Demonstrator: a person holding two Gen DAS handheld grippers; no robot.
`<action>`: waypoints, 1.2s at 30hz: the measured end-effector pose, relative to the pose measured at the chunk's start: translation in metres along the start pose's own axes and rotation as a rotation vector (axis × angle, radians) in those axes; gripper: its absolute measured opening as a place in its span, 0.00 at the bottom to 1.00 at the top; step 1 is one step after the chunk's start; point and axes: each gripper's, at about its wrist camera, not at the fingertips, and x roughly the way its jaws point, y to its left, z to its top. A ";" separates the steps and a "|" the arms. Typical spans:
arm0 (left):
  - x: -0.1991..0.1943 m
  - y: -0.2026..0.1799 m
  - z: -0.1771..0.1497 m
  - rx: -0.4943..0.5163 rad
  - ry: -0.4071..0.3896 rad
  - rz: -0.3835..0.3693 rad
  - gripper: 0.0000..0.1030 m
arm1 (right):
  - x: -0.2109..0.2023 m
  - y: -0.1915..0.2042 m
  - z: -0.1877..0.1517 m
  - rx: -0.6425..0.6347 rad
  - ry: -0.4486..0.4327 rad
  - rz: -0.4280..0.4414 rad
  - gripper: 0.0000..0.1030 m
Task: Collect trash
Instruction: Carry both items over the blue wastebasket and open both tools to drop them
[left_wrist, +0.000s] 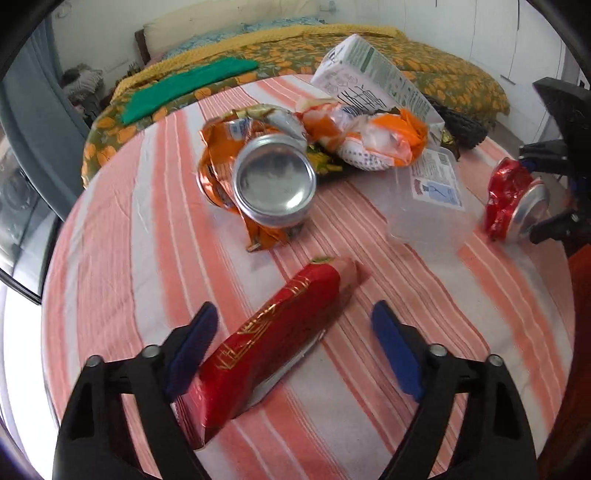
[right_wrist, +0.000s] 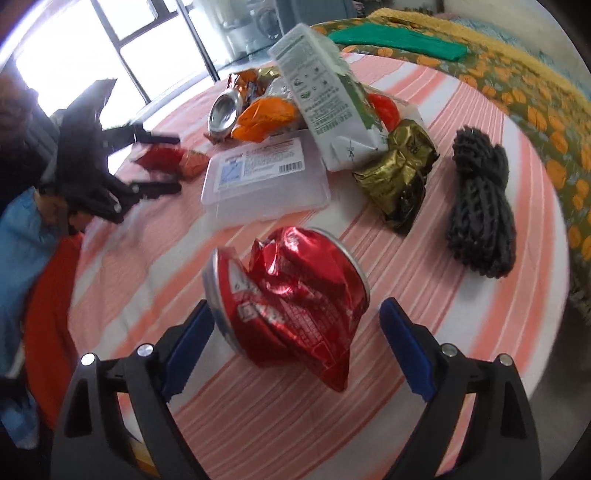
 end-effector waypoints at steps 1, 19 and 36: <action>-0.001 -0.001 -0.002 0.005 -0.002 -0.003 0.70 | -0.002 -0.003 0.000 0.030 -0.017 0.037 0.86; -0.058 -0.106 0.008 -0.225 -0.099 -0.189 0.07 | -0.105 -0.068 -0.059 0.312 -0.231 -0.107 0.75; 0.065 -0.406 0.133 -0.108 0.074 -0.416 0.08 | -0.124 -0.244 -0.198 0.736 -0.135 -0.415 0.76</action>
